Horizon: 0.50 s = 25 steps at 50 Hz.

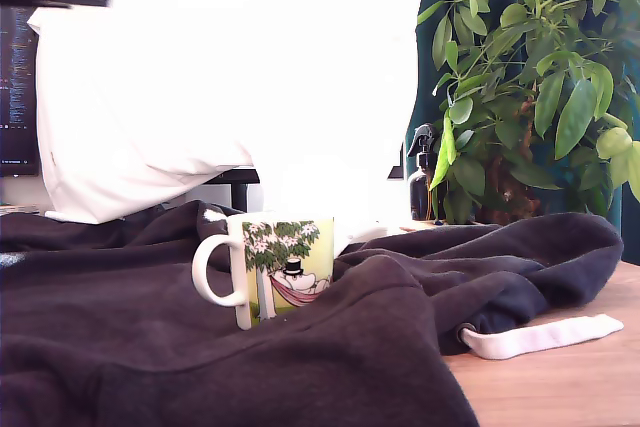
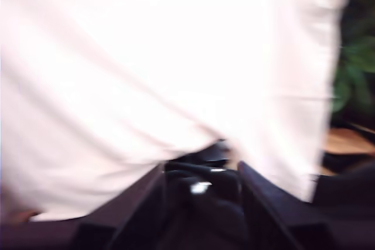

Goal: Pick the blue coffee capsule and place it inside the green coffee cup

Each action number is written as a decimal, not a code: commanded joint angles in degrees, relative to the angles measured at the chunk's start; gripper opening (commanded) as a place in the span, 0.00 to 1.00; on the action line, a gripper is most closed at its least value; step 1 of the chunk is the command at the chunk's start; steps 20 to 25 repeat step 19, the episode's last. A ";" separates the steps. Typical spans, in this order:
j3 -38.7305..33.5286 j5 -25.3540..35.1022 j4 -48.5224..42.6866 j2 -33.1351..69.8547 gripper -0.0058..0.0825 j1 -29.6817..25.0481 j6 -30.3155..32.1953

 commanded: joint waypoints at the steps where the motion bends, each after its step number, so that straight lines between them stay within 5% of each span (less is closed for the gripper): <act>1: 0.31 -0.02 -1.14 -1.25 0.04 2.99 -0.31; 12: 0.31 0.11 -4.46 -4.04 0.04 10.03 -3.30; 25: 0.31 0.46 -4.46 -4.02 0.04 11.39 -3.69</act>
